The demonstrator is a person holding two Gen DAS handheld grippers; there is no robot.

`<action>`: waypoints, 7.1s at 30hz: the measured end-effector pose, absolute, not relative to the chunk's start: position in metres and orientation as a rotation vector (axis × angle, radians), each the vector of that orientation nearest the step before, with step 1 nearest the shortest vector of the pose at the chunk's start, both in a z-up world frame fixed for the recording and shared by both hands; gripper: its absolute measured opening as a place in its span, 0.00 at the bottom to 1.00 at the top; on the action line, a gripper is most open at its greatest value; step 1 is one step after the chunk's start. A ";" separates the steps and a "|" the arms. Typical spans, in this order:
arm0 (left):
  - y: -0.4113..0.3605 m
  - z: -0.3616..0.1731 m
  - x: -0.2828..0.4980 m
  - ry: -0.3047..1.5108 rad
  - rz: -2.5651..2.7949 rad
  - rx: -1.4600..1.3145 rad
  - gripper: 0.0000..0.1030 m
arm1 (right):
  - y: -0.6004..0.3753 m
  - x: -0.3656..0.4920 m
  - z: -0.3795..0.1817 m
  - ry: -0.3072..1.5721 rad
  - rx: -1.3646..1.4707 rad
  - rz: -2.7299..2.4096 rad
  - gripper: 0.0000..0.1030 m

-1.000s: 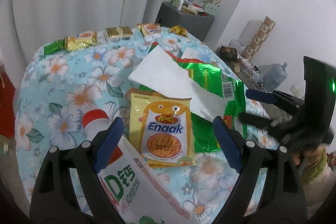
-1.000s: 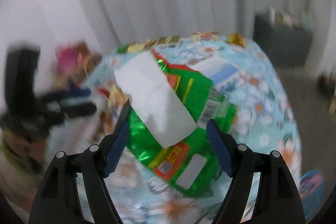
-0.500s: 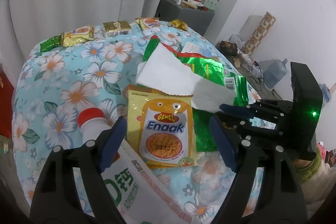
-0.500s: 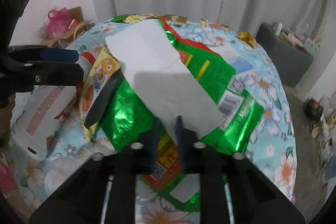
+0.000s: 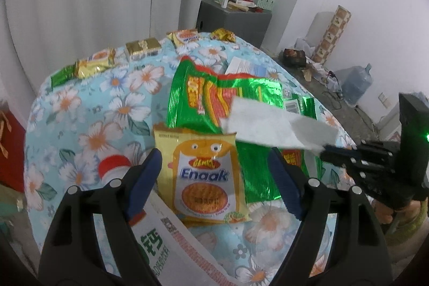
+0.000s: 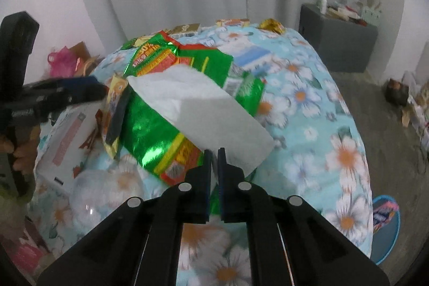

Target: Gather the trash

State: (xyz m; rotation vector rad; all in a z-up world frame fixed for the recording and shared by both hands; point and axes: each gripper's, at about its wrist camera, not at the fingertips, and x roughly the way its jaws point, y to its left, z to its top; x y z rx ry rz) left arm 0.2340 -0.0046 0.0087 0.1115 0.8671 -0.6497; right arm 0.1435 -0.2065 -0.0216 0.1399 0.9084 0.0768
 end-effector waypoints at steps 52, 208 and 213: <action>-0.031 0.084 0.178 0.704 -0.694 0.153 0.00 | -0.270 0.036 0.026 0.682 0.333 -0.040 0.05; 0.009 0.032 0.152 0.831 -0.682 -0.168 0.78 | -0.536 -0.072 -0.173 0.721 0.759 -0.799 0.75; 0.013 0.035 0.146 0.804 -0.683 -0.162 0.80 | -0.481 -0.052 -0.084 0.627 0.608 -0.662 0.82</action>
